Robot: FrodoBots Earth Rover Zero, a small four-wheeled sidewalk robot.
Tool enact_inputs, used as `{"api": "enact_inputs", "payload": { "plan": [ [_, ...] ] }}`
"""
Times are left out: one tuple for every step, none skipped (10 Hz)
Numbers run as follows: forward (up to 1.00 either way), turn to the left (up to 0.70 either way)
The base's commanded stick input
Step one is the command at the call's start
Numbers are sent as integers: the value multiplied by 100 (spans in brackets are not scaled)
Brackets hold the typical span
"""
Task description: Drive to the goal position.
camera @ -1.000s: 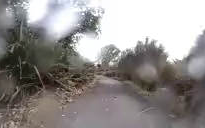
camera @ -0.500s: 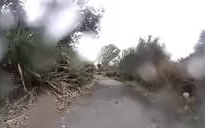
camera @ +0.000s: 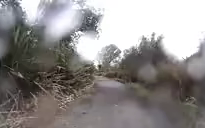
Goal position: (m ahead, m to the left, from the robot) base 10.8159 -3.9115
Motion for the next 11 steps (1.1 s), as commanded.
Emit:
{"api": "enact_inputs", "payload": {
  "plan": [
    [85, 0],
    [85, -31],
    [85, -9],
    [85, 0],
    [85, 0],
    [85, 0],
    [85, 0],
    [85, 0],
    [85, 0],
    [85, 0],
    [85, 0]
  ]
}}
